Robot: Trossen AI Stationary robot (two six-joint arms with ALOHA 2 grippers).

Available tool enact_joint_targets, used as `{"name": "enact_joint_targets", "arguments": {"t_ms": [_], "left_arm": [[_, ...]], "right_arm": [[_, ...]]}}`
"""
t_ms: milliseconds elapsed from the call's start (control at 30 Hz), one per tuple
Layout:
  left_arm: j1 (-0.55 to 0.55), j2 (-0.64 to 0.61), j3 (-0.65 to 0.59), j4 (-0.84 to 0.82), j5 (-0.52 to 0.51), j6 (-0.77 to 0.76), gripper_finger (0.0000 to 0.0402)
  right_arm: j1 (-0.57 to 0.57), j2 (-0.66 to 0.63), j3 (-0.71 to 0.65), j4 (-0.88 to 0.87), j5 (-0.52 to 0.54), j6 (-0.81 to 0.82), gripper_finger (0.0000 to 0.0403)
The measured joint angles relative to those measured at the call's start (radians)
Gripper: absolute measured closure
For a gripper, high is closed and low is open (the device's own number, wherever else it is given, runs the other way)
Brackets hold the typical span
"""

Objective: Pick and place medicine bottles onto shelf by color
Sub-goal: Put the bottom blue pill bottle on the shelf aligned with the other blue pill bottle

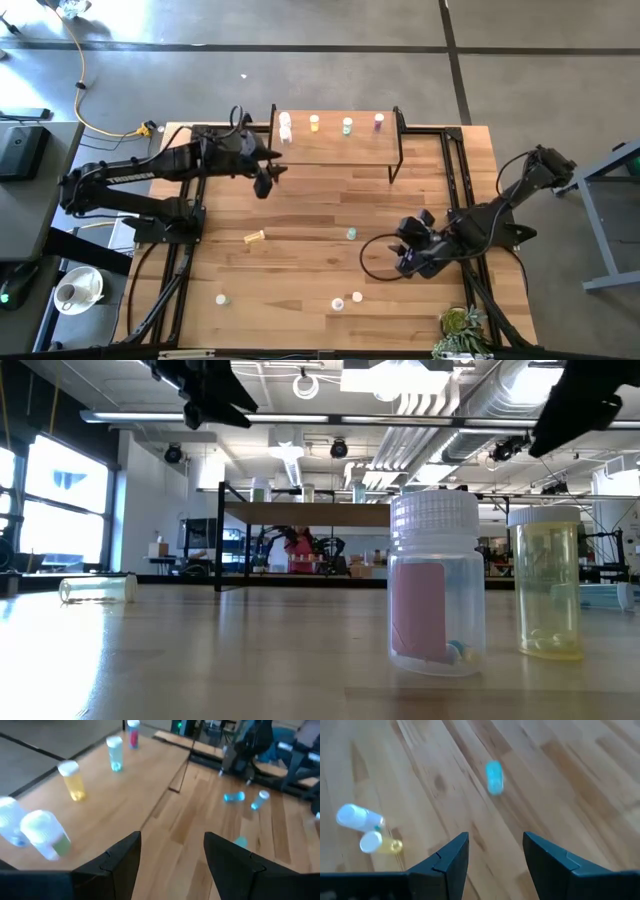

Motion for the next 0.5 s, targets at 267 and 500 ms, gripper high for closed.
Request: {"name": "enact_joint_targets", "arguments": {"t_ms": [267, 500], "left_arm": [[-0.081, 0.000, -0.109, 0.090, -0.002, -0.053, 0.0195], [-0.182, 0.000, -0.146, 0.134, -0.002, -0.091, 0.0195]], "right_arm": [[0.093, 0.000, 0.000, -0.166, 0.001, 0.261, 0.0224], [0.152, 0.000, 0.000, -0.255, -0.002, 0.444, 0.0224]]}}
